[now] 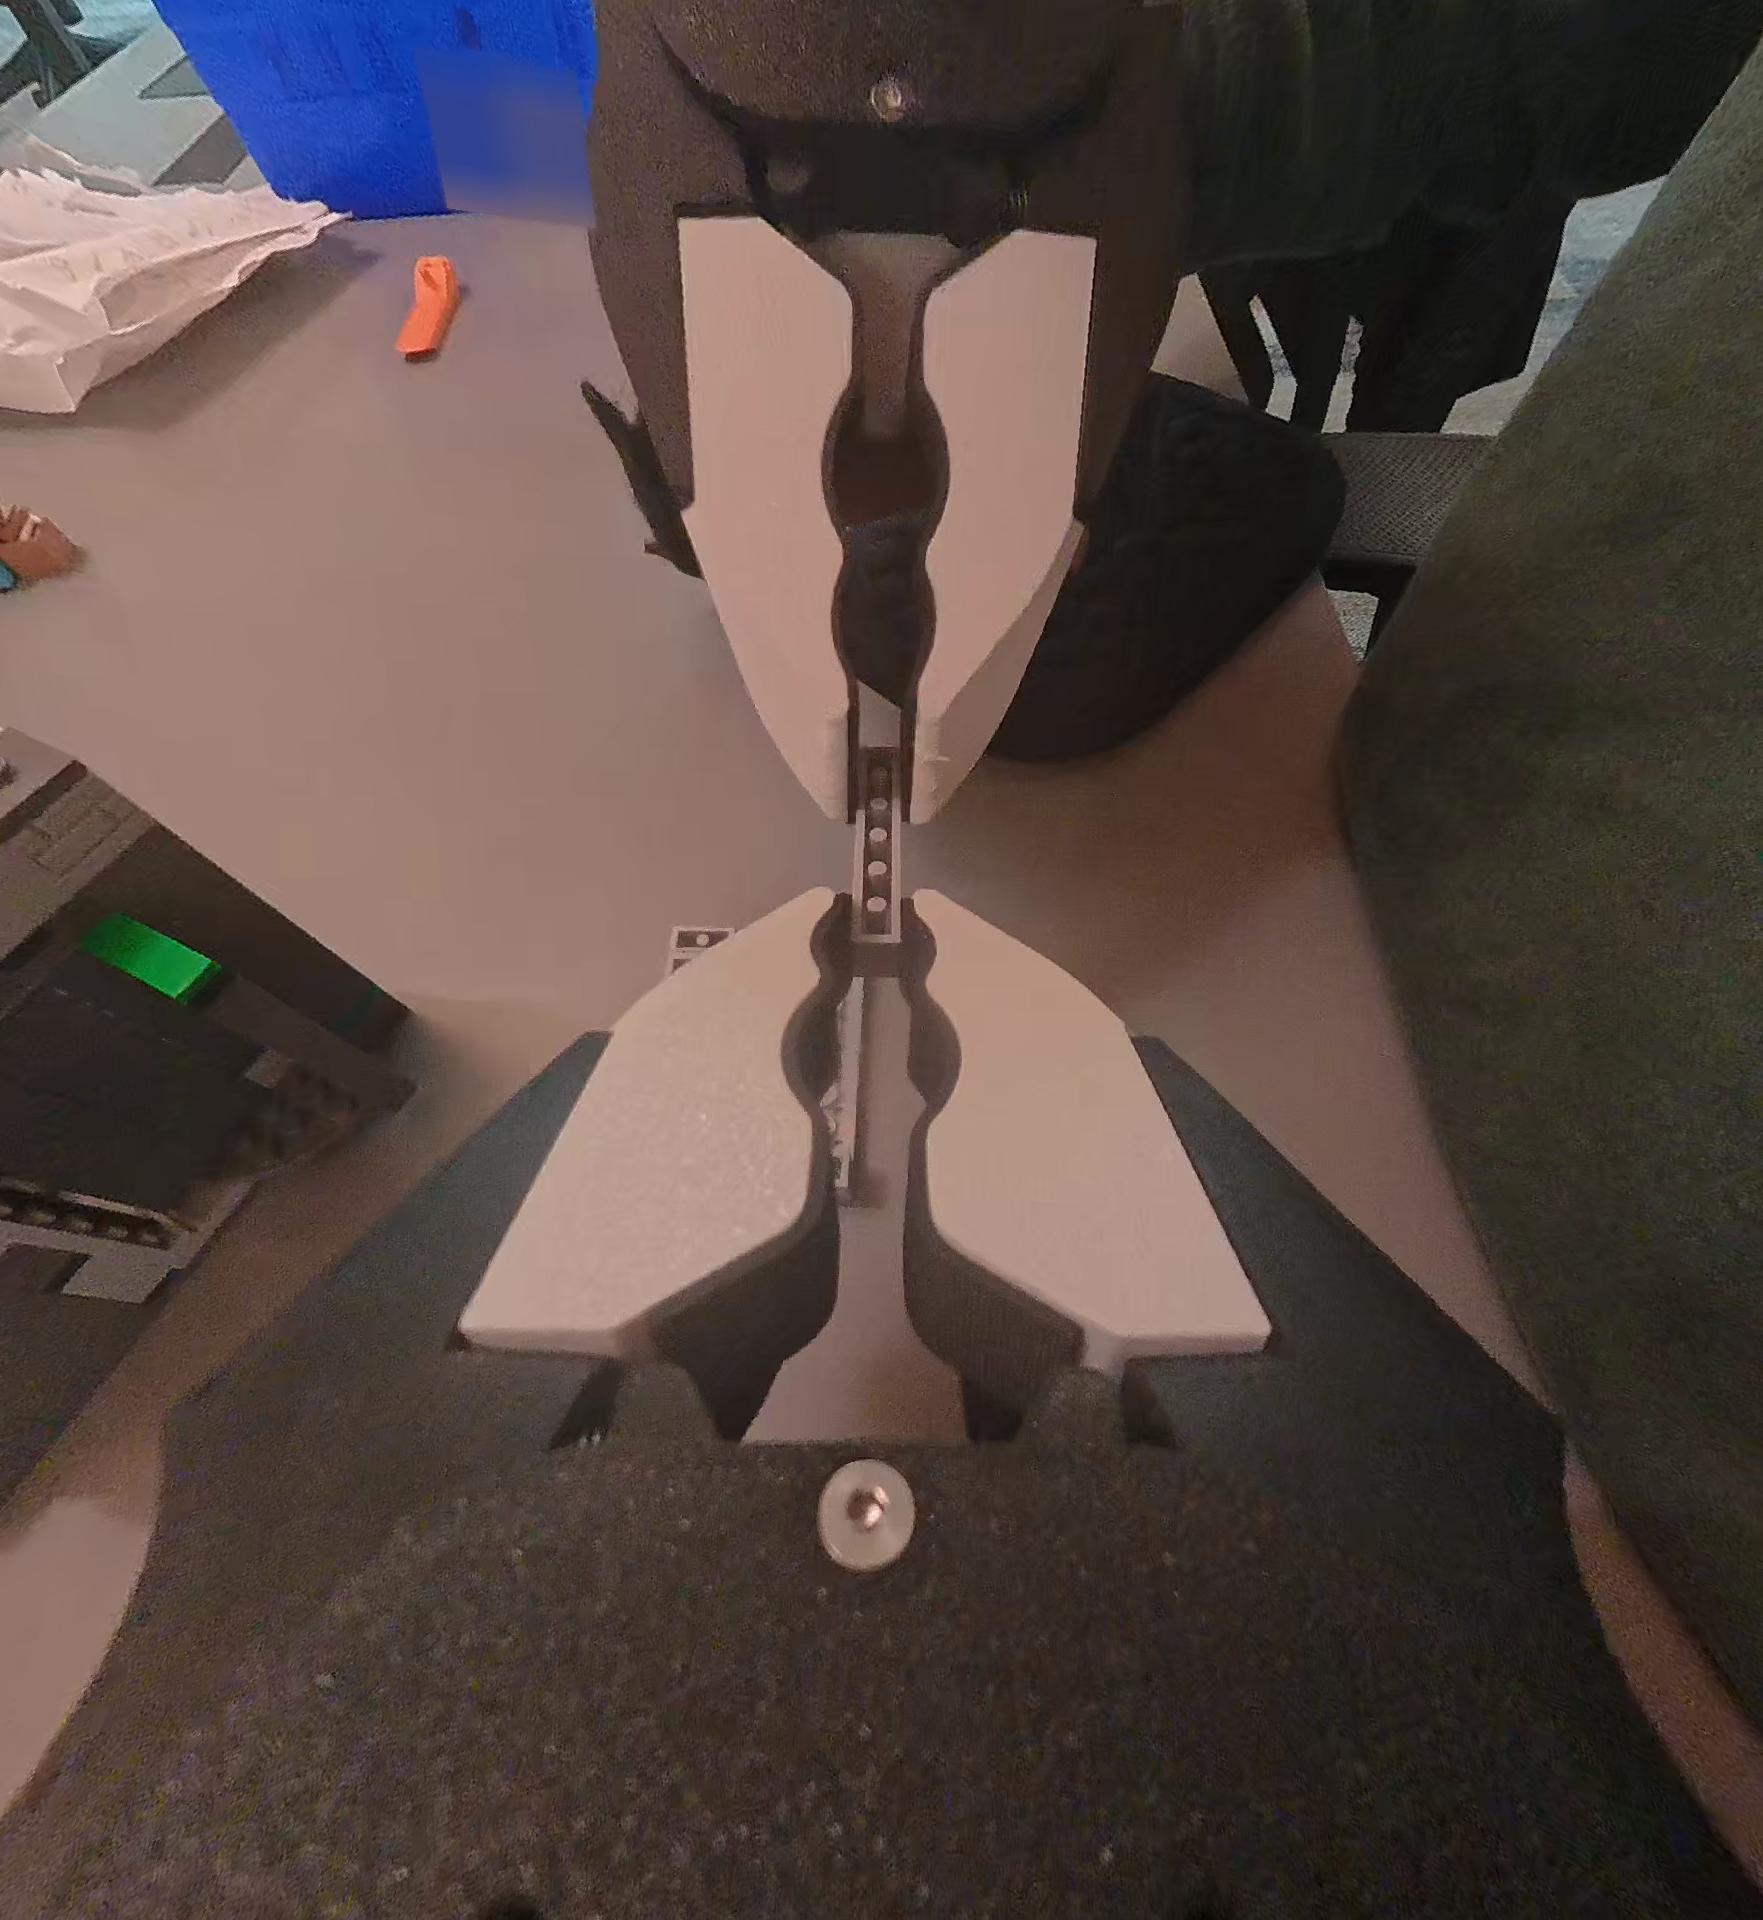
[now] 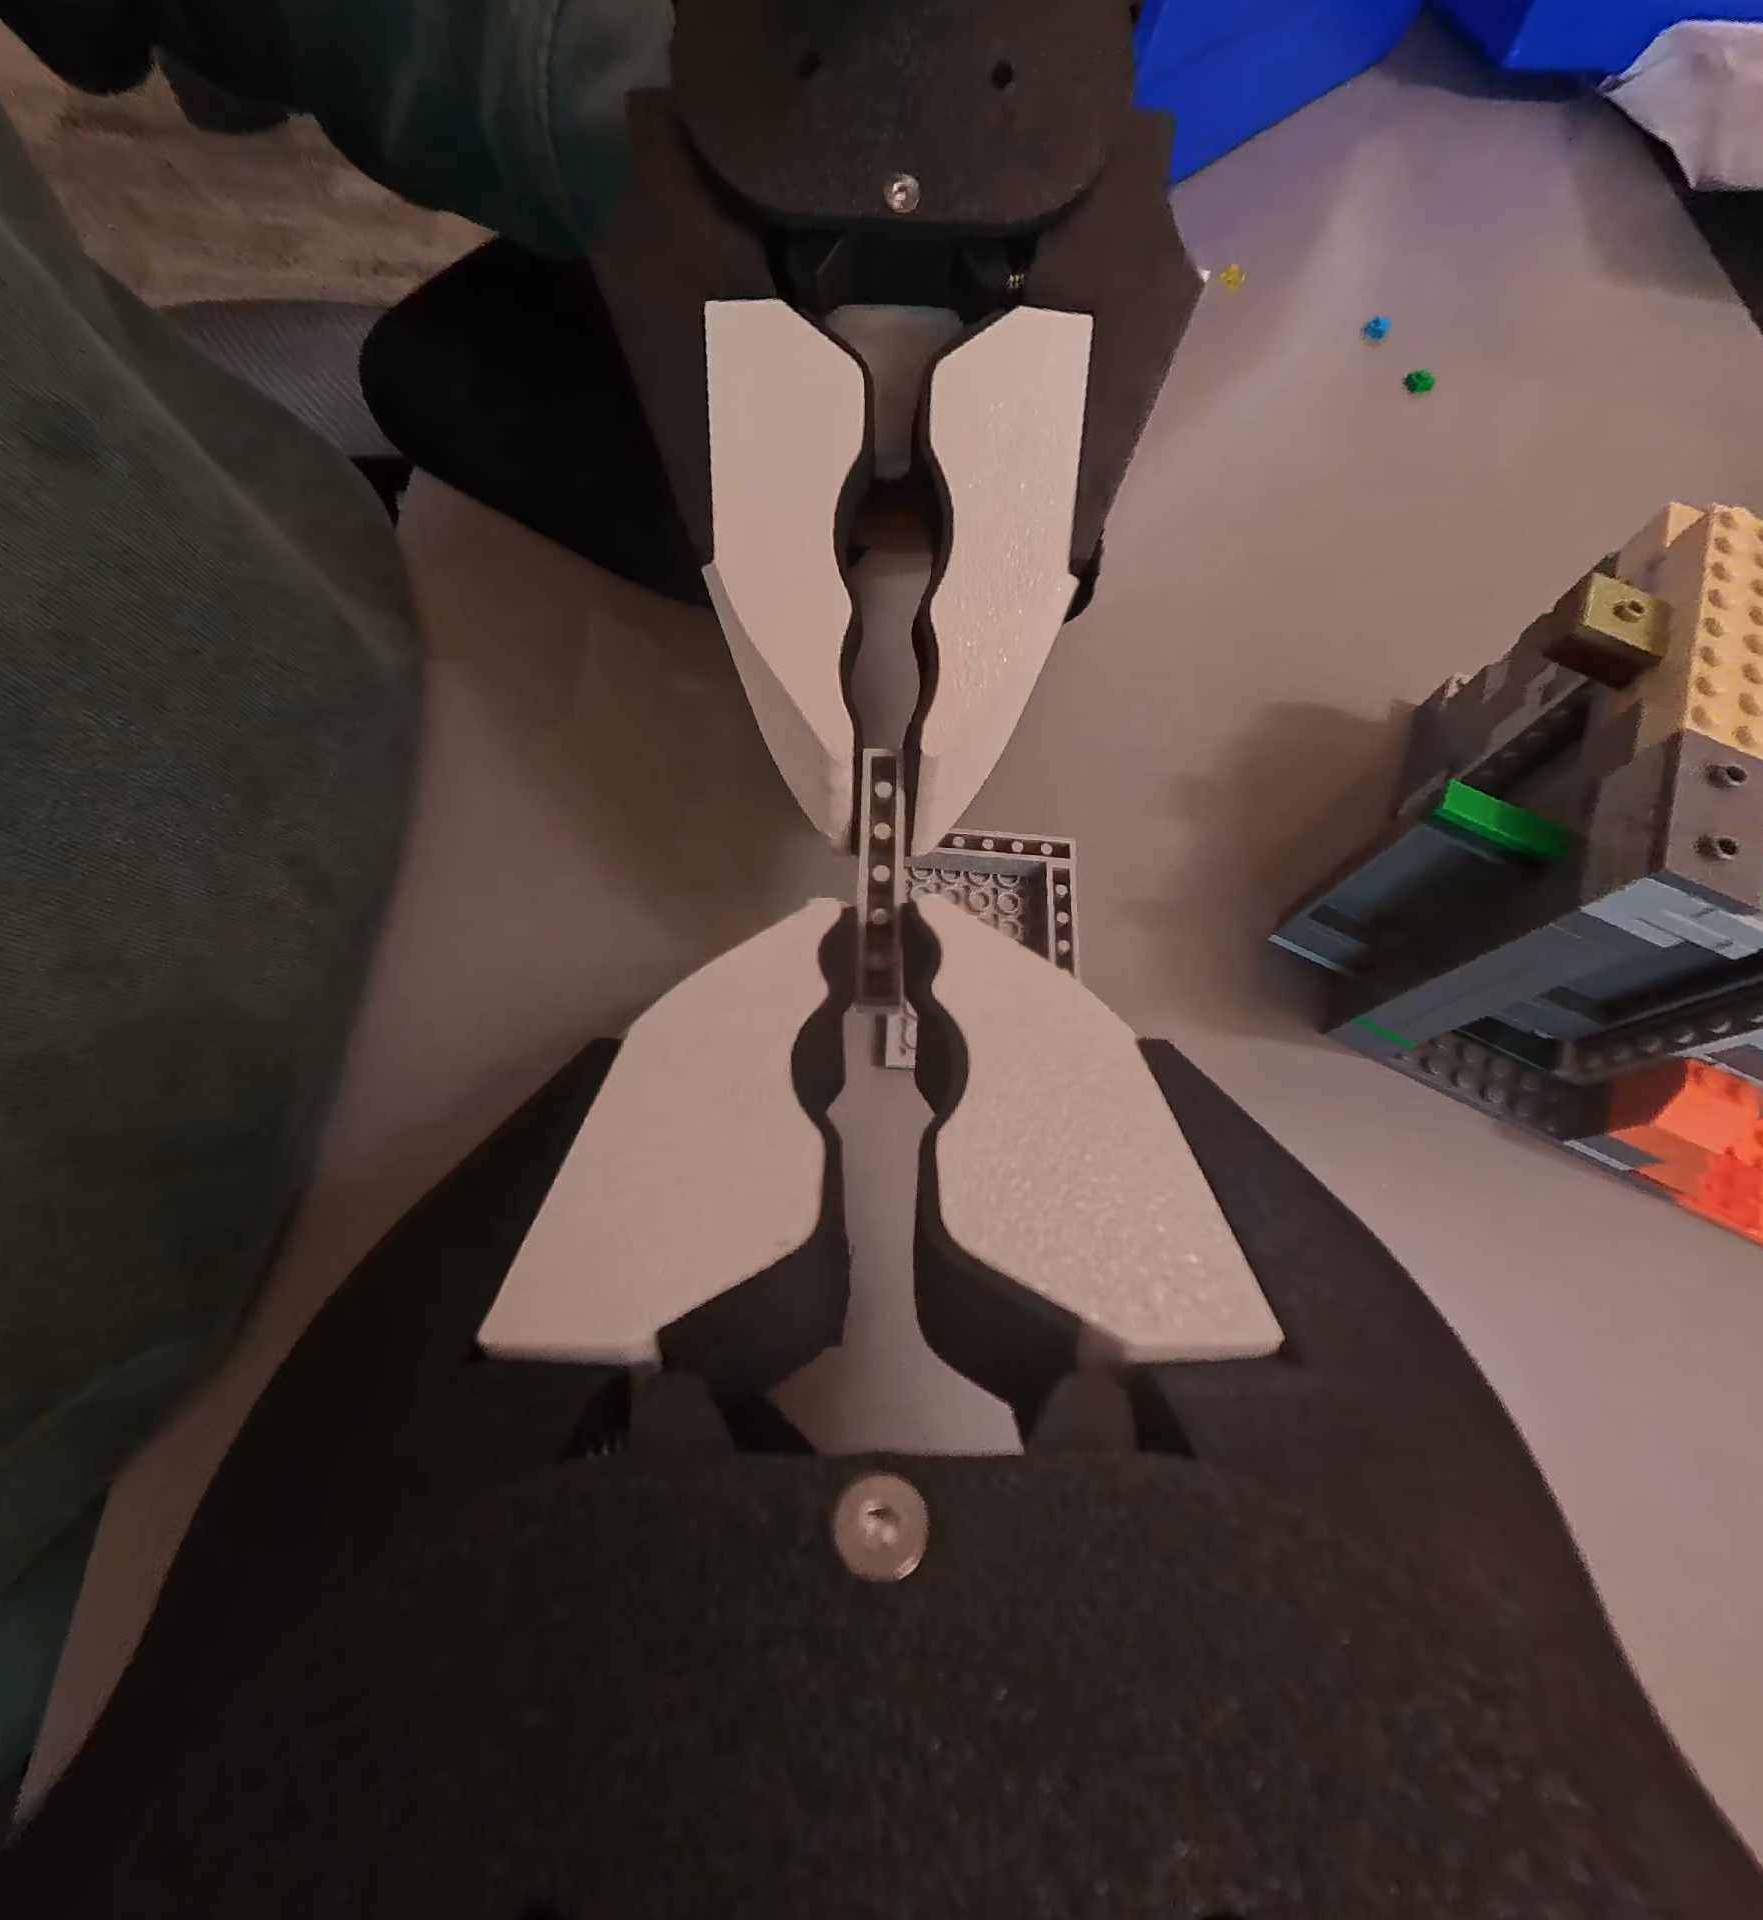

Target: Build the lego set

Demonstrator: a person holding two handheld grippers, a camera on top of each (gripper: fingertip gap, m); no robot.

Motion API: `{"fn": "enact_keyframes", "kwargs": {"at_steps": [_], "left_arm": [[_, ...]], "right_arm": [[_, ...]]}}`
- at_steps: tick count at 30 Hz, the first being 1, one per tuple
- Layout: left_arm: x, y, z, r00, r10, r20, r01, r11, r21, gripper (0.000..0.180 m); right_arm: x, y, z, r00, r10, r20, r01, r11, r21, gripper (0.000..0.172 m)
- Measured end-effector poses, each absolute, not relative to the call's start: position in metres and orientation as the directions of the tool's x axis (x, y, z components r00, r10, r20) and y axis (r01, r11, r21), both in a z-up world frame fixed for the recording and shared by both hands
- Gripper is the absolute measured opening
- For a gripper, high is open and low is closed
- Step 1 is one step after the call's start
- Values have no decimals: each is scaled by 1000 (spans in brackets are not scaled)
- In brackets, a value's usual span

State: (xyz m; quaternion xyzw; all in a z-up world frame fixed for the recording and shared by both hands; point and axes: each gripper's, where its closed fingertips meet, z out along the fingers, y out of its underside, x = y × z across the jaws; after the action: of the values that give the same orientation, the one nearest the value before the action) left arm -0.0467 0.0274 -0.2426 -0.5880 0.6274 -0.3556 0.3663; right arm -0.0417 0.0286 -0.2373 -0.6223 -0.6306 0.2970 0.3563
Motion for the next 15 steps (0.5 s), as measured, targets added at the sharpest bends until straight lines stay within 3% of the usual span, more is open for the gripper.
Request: {"fn": "enact_keyframes", "kwargs": {"at_steps": [6,10,15], "left_arm": [[-50,32,-237,-32,-998,-45,-462,55,-885,9],[-68,50,-247,-8,-996,-86,-539,77,-839,40],[-85,59,-278,-33,-995,-99,-660,96,-745,54]], "right_arm": [[-45,33,-233,63,997,40,557,-2,-831,7],[-40,40,-239,98,993,60,596,-10,-803,7],[-38,39,-260,107,992,65,646,-19,-763,7]]}}
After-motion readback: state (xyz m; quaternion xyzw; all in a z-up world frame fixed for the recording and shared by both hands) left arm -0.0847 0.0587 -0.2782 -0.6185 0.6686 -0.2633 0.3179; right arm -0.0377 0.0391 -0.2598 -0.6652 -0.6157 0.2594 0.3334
